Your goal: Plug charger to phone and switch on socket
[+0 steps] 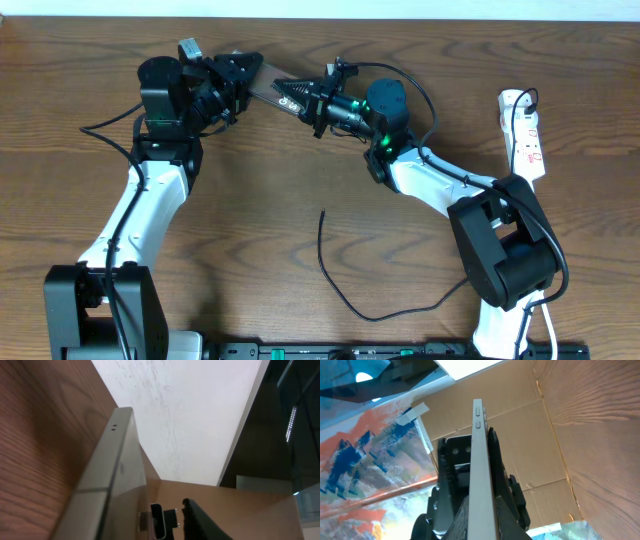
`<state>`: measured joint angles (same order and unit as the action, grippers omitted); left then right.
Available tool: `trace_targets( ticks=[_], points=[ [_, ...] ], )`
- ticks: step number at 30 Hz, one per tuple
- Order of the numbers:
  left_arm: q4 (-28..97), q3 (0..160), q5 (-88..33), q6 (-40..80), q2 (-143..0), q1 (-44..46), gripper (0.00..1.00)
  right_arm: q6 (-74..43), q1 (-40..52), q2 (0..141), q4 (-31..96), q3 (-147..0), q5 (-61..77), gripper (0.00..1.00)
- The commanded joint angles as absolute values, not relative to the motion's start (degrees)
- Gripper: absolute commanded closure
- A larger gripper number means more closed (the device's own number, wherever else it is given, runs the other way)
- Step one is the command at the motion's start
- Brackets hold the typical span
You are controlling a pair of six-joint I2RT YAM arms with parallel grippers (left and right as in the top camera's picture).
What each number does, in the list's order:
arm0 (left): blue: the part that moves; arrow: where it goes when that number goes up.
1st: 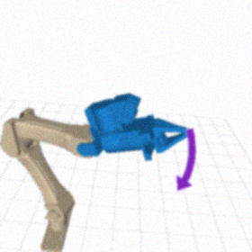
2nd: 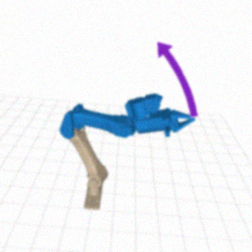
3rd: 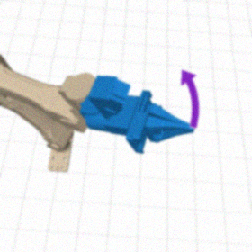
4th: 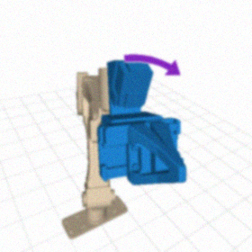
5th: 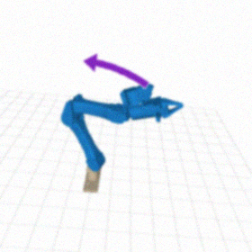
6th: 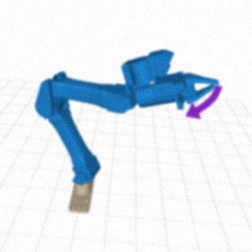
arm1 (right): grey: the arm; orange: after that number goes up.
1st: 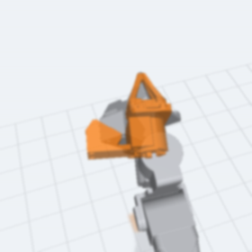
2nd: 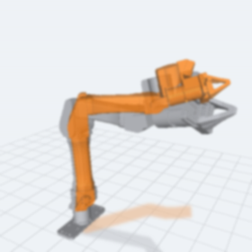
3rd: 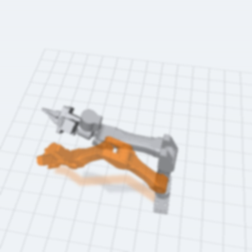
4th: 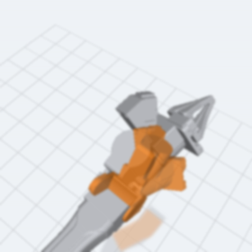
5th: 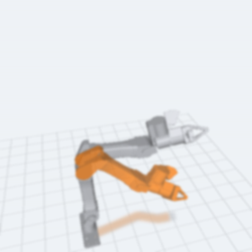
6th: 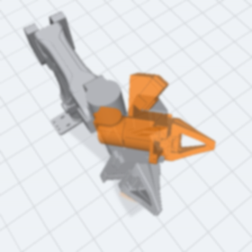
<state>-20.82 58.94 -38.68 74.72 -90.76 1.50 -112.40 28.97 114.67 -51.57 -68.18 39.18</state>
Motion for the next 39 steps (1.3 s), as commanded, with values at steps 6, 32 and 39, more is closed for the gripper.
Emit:
trace_targets(
  ticks=[6,32,39],
  points=[
    [-19.79,58.92,-38.96,72.23,-90.59,1.37,0.71,-113.8,29.43,114.5,-53.47,-69.17,37.78,0.99],
    [-19.79,58.92,-37.91,72.27,-90.59,1.37,0.88,-113.73,30.15,114.5,-53.95,-69.17,37.45,0.99],
    [-19.79,58.92,-37.91,72.27,-90.59,1.37,0.92,-113.73,30.37,114.5,-53.95,-69.17,37.5,0.99]
  ],
)
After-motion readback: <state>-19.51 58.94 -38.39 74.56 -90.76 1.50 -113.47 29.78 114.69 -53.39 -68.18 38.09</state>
